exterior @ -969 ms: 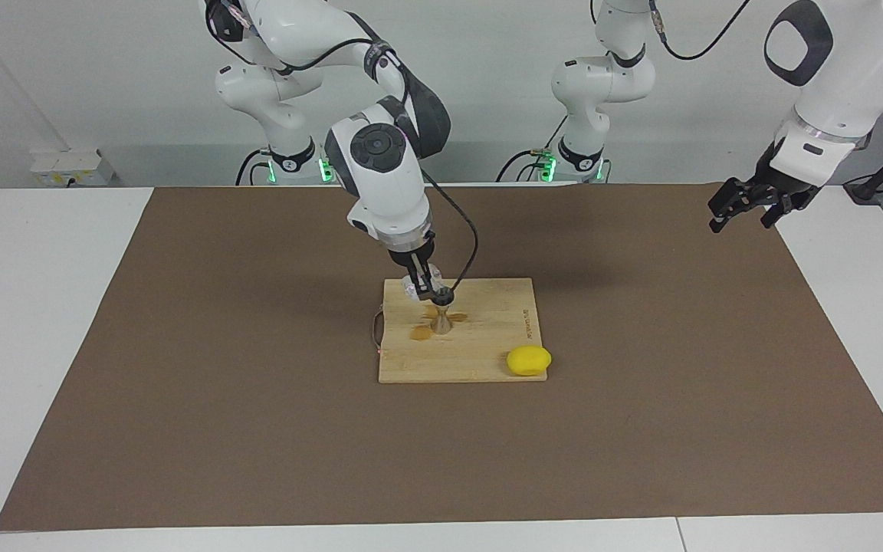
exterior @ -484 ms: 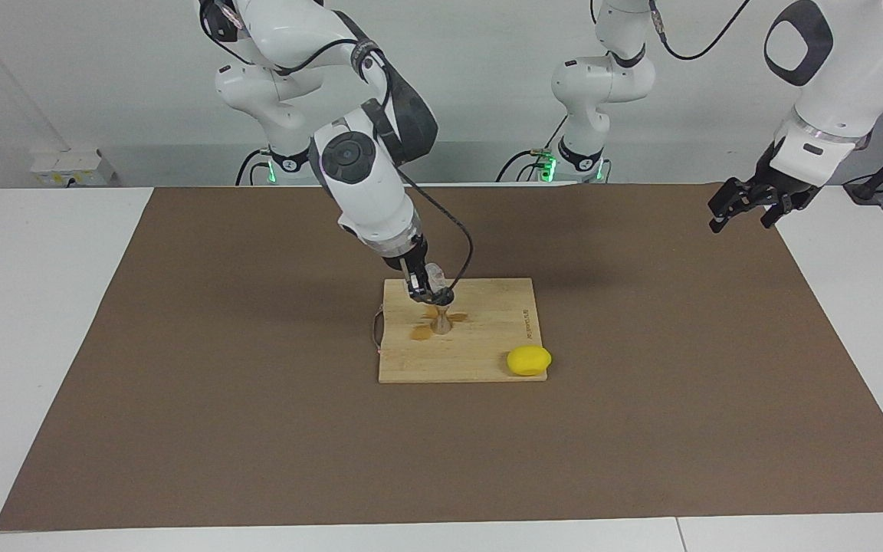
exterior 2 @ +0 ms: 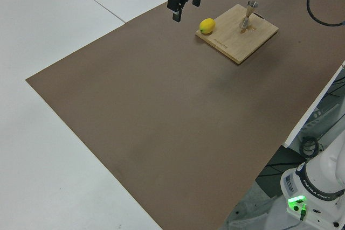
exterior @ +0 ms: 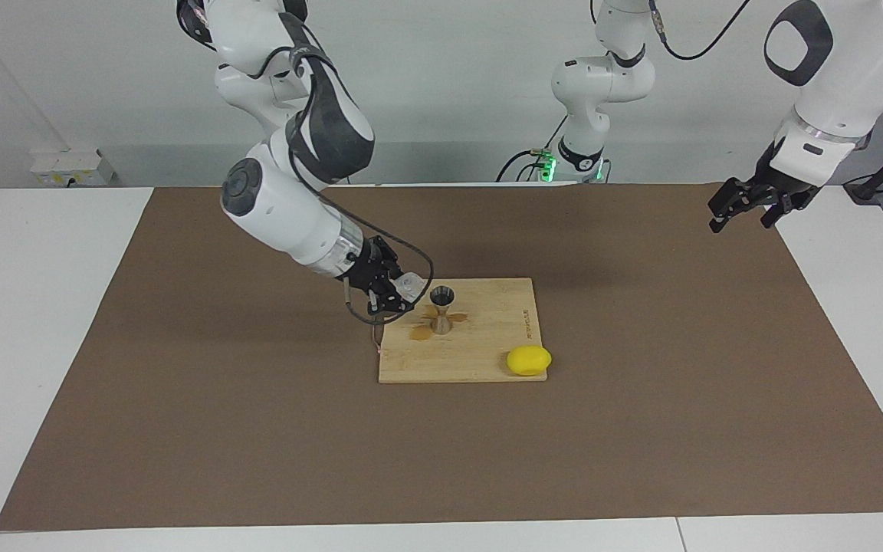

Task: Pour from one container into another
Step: 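Carry the clear cup back beside the board with the right gripper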

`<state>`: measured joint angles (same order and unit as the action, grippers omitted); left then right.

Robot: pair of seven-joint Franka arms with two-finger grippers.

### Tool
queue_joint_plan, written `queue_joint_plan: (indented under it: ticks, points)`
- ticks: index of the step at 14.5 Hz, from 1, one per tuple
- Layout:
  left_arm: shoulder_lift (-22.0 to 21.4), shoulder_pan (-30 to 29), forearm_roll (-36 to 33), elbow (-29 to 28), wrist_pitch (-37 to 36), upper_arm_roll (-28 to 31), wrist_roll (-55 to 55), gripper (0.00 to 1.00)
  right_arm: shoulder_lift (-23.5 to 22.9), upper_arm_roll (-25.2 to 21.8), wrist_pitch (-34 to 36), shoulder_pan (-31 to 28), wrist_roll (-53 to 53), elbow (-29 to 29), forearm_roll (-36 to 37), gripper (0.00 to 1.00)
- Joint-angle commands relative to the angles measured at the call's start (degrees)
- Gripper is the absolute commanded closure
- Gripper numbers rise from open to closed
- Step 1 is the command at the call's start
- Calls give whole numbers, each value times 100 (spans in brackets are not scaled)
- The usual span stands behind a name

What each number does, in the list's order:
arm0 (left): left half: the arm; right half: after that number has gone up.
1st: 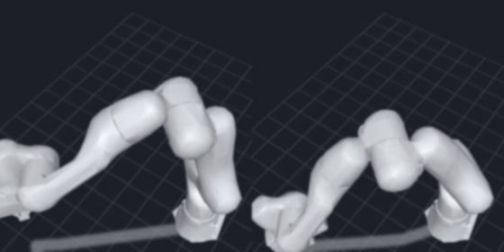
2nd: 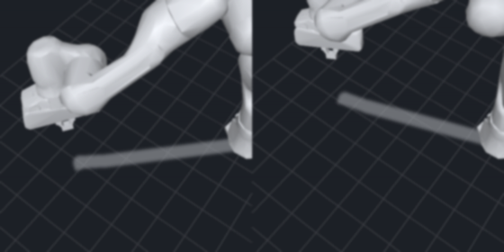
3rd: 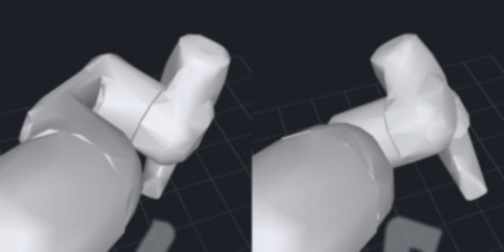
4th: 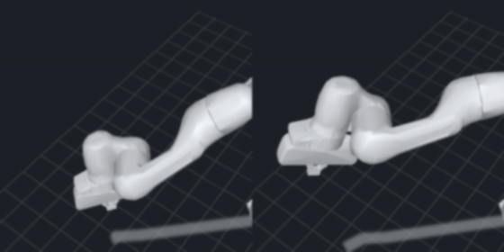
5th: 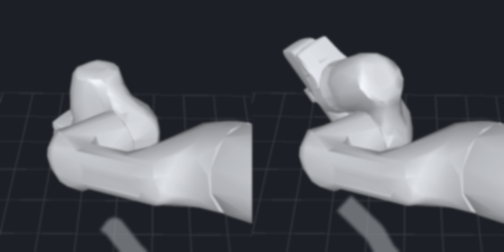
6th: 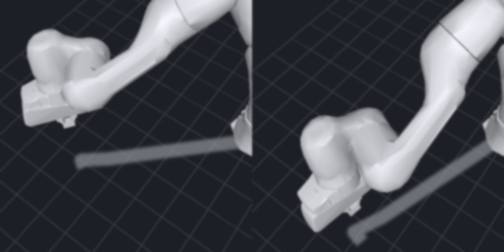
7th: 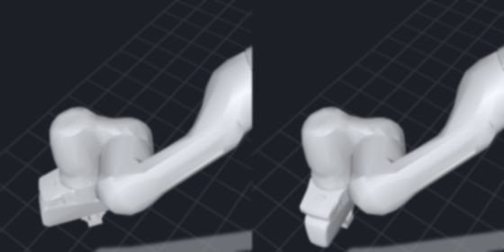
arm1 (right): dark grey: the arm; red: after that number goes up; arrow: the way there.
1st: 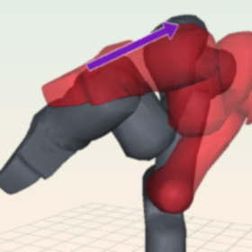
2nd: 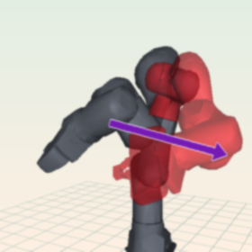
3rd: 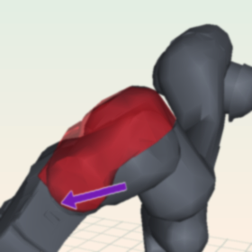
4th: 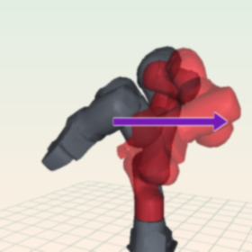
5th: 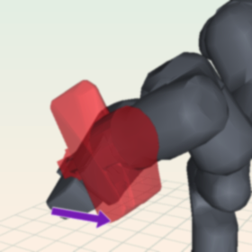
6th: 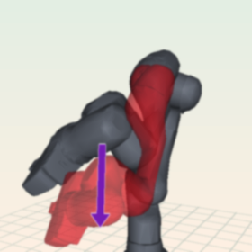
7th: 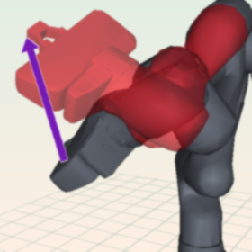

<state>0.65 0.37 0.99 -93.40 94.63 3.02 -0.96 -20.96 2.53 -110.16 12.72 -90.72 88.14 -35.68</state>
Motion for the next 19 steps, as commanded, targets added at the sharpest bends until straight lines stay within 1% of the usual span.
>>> queue_joint_plan:
  ticks: [1, 4, 7, 10, 12, 15, 17, 19]
  points:
    - [-74, -54, -81, -47, -15, -56, 79, 0, 47, 72, 30, -454, 676, 229, -701, 100]
    - [-74, -54, -72, -47, -15, -56, 79, 0, 205, 72, 38, -972, 1519, 581, -1387, 100]
    - [-74, -54, -72, -47, -15, -56, 79, 0, 285, 72, 108, -1543, 2048, 984, -2168, 100]
    - [-74, -54, -81, -47, -15, -47, 70, 0, 364, 72, 196, -1983, 2627, 1450, -2863, 100]
    - [-83, -37, -72, -38, -6, -47, 87, 0, 242, 72, 441, -2177, 3015, 1557, -3190, 100]
    - [-144, 16, -72, -3, -15, -56, 87, 0, -100, 72, 906, -2458, 3532, 1549, -3523, 100]
    - [-214, 34, -81, -3, -41, -56, 87, 0, -277, 63, 1101, -2529, 3981, 1575, -3577, 100]
    - [-232, 42, -73, -12, -50, -56, 79, 0, -409, 72, 1110, -2652, 4245, 1663, -3577, 100]
